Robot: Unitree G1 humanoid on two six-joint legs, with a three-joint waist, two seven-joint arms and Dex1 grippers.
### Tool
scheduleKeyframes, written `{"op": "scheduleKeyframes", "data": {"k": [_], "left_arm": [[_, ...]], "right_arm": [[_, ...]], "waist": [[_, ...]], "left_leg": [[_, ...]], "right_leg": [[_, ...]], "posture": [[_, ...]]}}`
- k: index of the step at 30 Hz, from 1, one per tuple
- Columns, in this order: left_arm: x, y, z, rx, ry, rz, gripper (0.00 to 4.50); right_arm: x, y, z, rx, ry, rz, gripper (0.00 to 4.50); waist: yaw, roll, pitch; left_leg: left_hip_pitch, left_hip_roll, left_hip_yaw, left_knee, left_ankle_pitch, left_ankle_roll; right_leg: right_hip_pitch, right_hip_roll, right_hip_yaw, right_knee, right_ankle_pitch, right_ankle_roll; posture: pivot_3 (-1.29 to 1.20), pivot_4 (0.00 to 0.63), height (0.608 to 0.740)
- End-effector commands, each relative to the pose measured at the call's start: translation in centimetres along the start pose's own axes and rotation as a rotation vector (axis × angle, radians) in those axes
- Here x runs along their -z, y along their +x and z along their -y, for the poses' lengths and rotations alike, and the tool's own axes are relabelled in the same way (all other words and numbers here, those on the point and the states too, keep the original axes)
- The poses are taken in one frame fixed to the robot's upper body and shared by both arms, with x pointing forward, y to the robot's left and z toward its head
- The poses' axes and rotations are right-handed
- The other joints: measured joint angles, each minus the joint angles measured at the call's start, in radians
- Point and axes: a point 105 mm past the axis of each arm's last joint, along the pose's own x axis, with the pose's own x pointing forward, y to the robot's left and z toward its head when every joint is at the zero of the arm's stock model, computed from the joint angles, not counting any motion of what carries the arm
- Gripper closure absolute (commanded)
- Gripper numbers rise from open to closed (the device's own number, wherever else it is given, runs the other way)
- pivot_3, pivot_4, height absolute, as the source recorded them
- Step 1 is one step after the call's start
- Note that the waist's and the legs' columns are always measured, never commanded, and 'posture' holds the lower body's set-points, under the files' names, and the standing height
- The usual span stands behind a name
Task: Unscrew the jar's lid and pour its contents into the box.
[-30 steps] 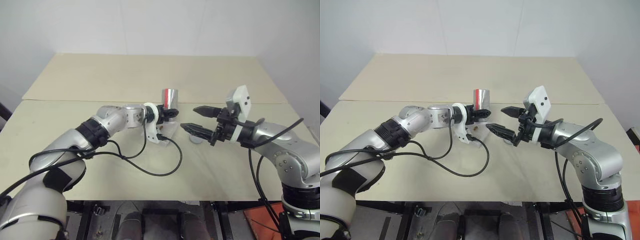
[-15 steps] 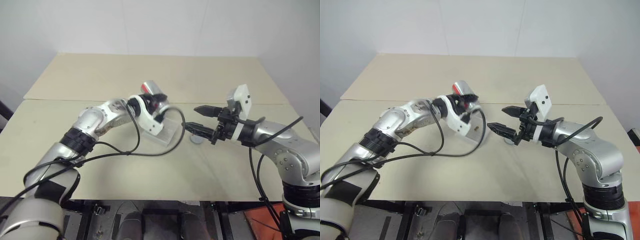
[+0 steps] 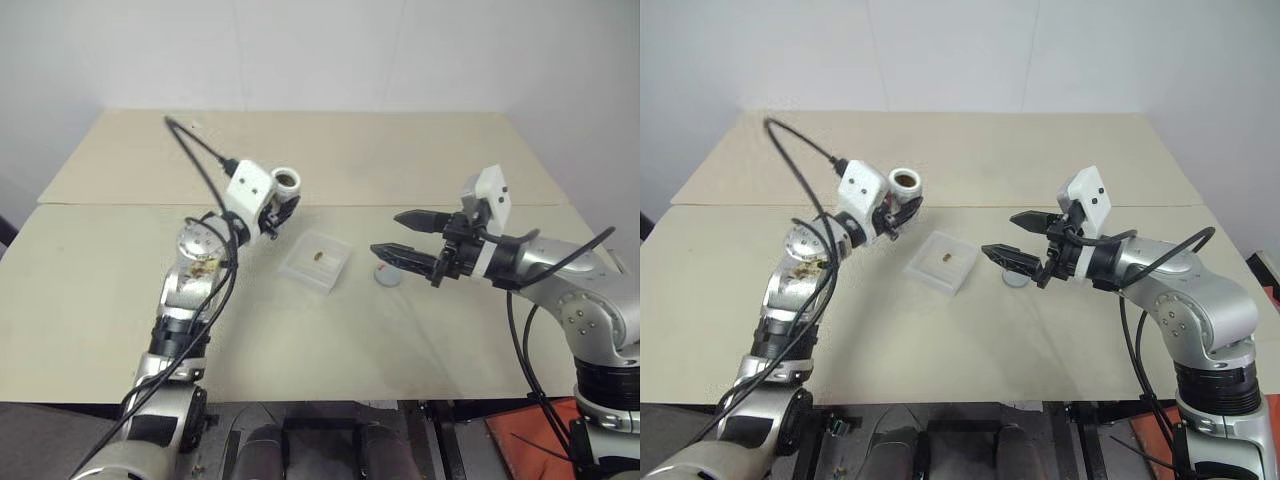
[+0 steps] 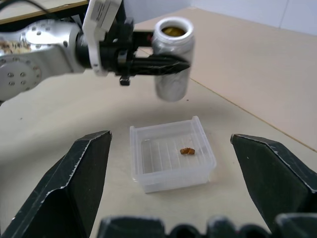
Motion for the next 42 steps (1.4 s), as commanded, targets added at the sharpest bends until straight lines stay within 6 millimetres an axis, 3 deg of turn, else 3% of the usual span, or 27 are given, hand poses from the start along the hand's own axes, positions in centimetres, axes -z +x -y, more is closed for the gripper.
{"op": "scheduleKeyframes", "data": {"k": [1, 5, 16, 23, 24, 31, 36, 42], "left_arm": [[0.6, -0.9, 0.1, -0.042, -0.057, 0.046, 2.47], [1.7, -1.3, -0.5, -0.114, -0.161, 0.077, 2.47], [3.2, -1.6, 0.0, -0.109, -0.160, 0.073, 2.47], [3.7, -2.1, 0.0, -0.119, -0.130, 0.046, 0.16], [3.7, -2.2, 0.0, -0.120, -0.132, 0.043, 0.03], [3.4, -3.7, 0.8, -0.056, -0.092, 0.010, 0.03], [3.2, -6.0, 1.9, 0.004, -0.068, -0.025, 0.03], [1.9, -8.6, 1.6, 0.041, -0.031, -0.065, 0.03]], "right_arm": [[-1.4, -0.8, 0.0, 0.013, -0.036, 0.038, 0.04], [-1.4, -0.9, 0.0, 0.015, -0.034, 0.036, 0.04], [-1.5, -0.8, -0.1, 0.003, -0.037, 0.032, 0.04], [-1.5, -0.7, -0.2, 0.000, -0.036, 0.035, 0.00], [-1.5, -0.7, -0.2, 0.000, -0.036, 0.036, 0.00], [-1.4, -0.8, -0.2, 0.001, -0.038, 0.033, 0.00], [-1.3, -1.0, 0.1, 0.012, -0.036, 0.035, 0.00], [-1.2, -1.3, 0.3, 0.022, -0.042, 0.029, 0.00]], "waist": [[0.000, 0.000, 0.000], [0.013, 0.000, 0.000], [0.015, 0.000, 0.000], [0.015, 0.000, 0.000], [0.015, 0.000, 0.000], [0.013, 0.000, 0.000], [0.009, 0.000, 0.000], [0.008, 0.000, 0.000]], "left_leg": [[0.000, 0.000, 0.000, 0.000, 0.000, 0.000], [0.000, 0.000, 0.000, 0.001, 0.000, 0.000], [0.000, -0.001, 0.000, 0.000, 0.000, 0.000], [0.000, -0.001, 0.000, 0.000, 0.000, 0.000], [0.000, 0.000, 0.000, 0.000, 0.000, 0.000], [0.000, 0.000, 0.000, 0.000, 0.000, 0.000], [0.000, 0.000, 0.000, -0.001, 0.000, 0.000], [0.001, 0.000, 0.000, -0.001, 0.000, 0.000]], "right_leg": [[0.000, 0.000, 0.000, 0.000, 0.000, 0.000], [0.000, -0.001, 0.000, -0.002, 0.000, 0.000], [0.000, 0.000, 0.000, -0.003, 0.000, 0.000], [0.000, 0.000, 0.000, -0.002, 0.000, 0.000], [0.000, 0.000, 0.000, -0.003, 0.000, 0.000], [0.000, 0.000, 0.000, -0.003, 0.000, 0.000], [0.000, 0.000, 0.000, -0.003, 0.000, 0.000], [0.000, 0.000, 0.000, -0.004, 0.000, 0.000]], "posture": [[0.00, 0.150, 0.740], [0.00, 0.150, 0.740], [0.00, 0.150, 0.740], [0.00, 0.150, 0.740], [0.00, 0.150, 0.740], [0.00, 0.150, 0.740], [0.00, 0.150, 0.740], [0.00, 0.150, 0.740]]}}
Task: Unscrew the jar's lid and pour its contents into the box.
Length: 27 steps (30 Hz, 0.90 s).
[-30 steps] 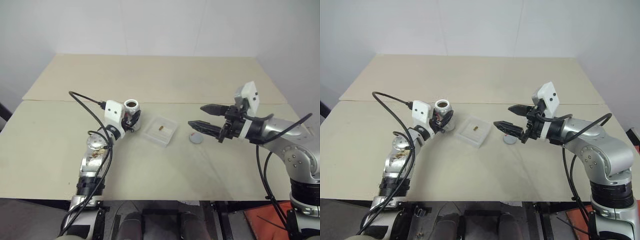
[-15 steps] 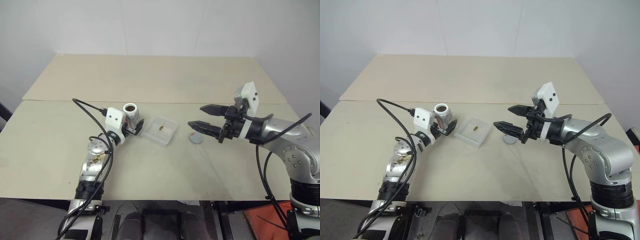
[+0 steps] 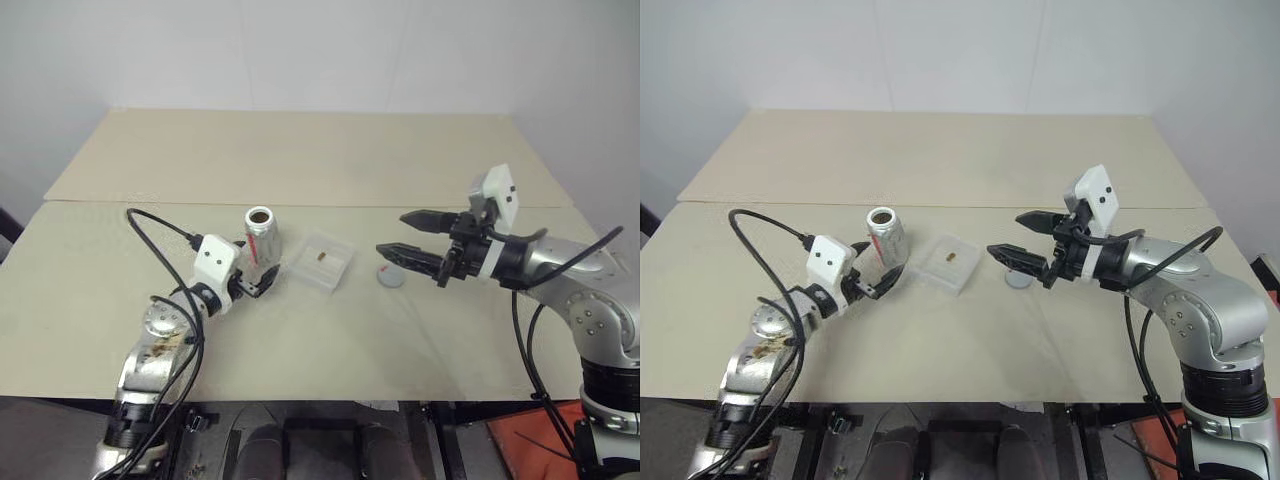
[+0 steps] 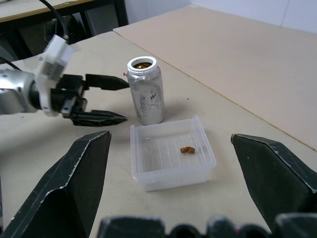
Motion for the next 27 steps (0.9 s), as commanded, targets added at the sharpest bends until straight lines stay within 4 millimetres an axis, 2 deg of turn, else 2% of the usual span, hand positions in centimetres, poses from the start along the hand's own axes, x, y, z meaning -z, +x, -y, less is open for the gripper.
{"op": "scheduleKeyframes", "data": {"k": [1, 7, 12, 20, 27], "left_arm": [[-2.6, -1.9, -0.1, 0.045, 0.048, 0.034, 0.03], [-6.1, -5.4, -0.6, 0.246, 0.129, 0.054, 0.03], [-6.5, -7.4, -0.8, 0.360, 0.251, 0.093, 0.03], [-6.7, -7.9, -1.1, 0.382, 0.255, 0.124, 0.03], [-6.6, -7.6, -1.4, 0.348, 0.224, 0.128, 0.03]], "right_arm": [[-1.2, -0.9, 0.1, 0.016, -0.054, 0.034, 0.00], [-0.5, -2.1, 0.1, -0.018, -0.096, -0.022, 0.00], [-0.1, -2.9, 0.5, -0.029, -0.117, -0.061, 0.00], [0.2, -4.0, 0.8, -0.032, -0.130, -0.103, 0.00], [0.3, -4.5, 0.3, -0.054, -0.142, -0.103, 0.00]], "waist": [[-0.002, 0.000, 0.000], [-0.005, 0.000, 0.000], [-0.009, 0.000, 0.000], [-0.009, 0.000, 0.000], [-0.010, 0.000, 0.000]], "left_leg": [[0.000, 0.000, 0.000, 0.000, 0.000, 0.000], [0.000, 0.001, 0.001, -0.001, 0.000, 0.000], [0.004, 0.001, 0.003, -0.003, 0.000, 0.000], [0.003, 0.001, 0.003, -0.003, 0.000, 0.000], [0.004, 0.001, 0.003, -0.003, 0.000, 0.000]], "right_leg": [[0.000, 0.000, 0.000, 0.000, 0.000, 0.000], [0.000, 0.000, 0.000, -0.001, 0.000, 0.000], [0.001, 0.000, 0.001, -0.001, -0.001, -0.001], [0.000, 0.000, 0.001, -0.001, -0.001, -0.001], [0.001, 0.000, 0.001, -0.001, -0.001, -0.001]], "posture": [[0.00, 0.150, 0.740], [0.00, 0.150, 0.740], [0.00, 0.150, 0.740], [0.00, 0.150, 0.740], [0.00, 0.150, 0.740]]}}
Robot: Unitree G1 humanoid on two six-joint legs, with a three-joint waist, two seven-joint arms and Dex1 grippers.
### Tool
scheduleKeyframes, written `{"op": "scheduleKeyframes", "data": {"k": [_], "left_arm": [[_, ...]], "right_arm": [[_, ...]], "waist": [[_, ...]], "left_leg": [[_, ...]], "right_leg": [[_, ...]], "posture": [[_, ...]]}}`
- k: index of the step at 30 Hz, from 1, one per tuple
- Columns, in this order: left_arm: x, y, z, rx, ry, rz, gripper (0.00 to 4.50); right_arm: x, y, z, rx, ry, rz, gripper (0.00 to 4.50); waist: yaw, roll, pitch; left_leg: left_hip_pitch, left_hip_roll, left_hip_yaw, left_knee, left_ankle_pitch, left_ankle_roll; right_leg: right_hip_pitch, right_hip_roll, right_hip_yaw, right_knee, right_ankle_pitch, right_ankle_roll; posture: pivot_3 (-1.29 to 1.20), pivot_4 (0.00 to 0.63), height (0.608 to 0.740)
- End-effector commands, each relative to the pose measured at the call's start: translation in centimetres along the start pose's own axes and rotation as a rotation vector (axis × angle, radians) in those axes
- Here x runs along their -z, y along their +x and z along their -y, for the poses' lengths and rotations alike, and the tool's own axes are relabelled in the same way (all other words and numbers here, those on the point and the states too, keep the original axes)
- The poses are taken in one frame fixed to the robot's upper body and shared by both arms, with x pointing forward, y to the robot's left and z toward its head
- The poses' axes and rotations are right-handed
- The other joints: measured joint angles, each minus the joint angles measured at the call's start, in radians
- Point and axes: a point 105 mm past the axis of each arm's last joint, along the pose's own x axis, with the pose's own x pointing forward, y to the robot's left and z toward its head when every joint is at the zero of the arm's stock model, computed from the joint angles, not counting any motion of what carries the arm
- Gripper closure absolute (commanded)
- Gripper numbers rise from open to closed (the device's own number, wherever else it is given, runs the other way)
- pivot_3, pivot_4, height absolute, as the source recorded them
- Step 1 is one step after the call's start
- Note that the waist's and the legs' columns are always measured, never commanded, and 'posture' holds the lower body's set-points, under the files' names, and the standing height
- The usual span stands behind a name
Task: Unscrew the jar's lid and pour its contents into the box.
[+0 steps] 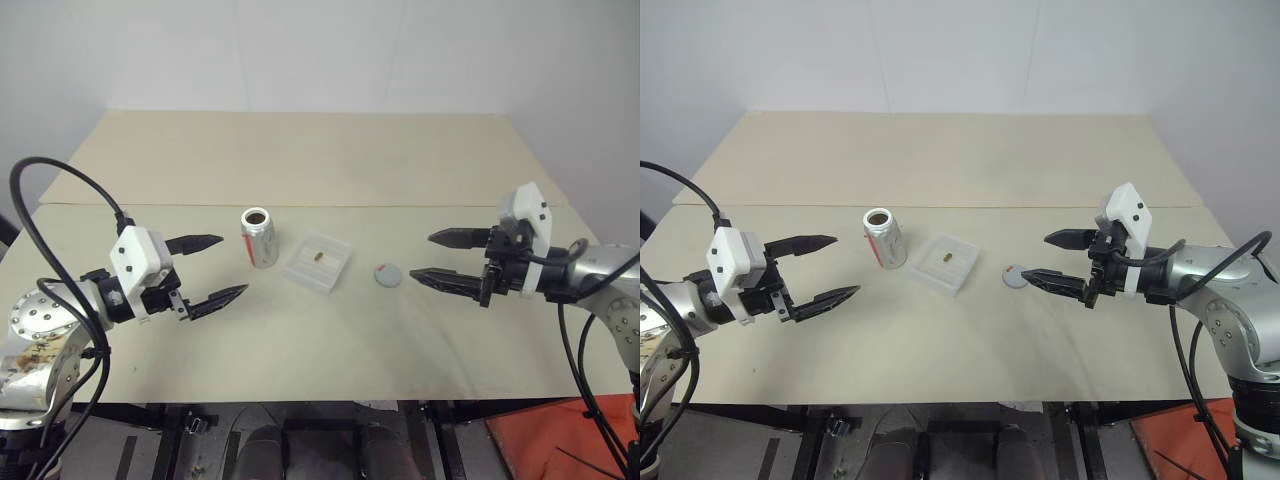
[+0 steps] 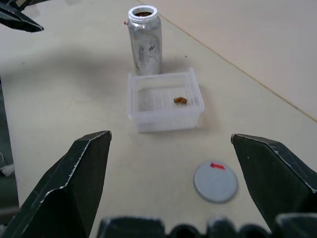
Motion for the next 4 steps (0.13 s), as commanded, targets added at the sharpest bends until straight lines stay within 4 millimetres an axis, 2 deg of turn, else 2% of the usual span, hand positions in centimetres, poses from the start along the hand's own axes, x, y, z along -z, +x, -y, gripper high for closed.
{"op": "scheduleKeyframes", "data": {"k": [1, 4], "left_arm": [[-0.86, -0.09, -0.84, -0.057, 0.023, 0.033, 0.03], [-0.95, 0.14, -1.45, -0.109, 0.021, 0.059, 0.03]], "right_arm": [[-1.53, -1.00, -0.51, -0.007, -0.083, 0.046, 0.00], [-1.41, -1.08, -0.36, 0.004, -0.084, 0.043, 0.00]], "waist": [[0.000, 0.000, 0.000], [0.000, 0.000, 0.000]], "left_leg": [[0.000, 0.000, 0.000, 0.000, 0.000, 0.000], [0.000, 0.000, 0.000, 0.000, 0.000, 0.000]], "right_leg": [[0.000, 0.000, 0.000, 0.000, 0.000, 0.000], [0.000, 0.000, 0.000, 0.000, 0.000, 0.000]], "posture": [[0.00, 0.150, 0.740], [0.00, 0.150, 0.740]]}}
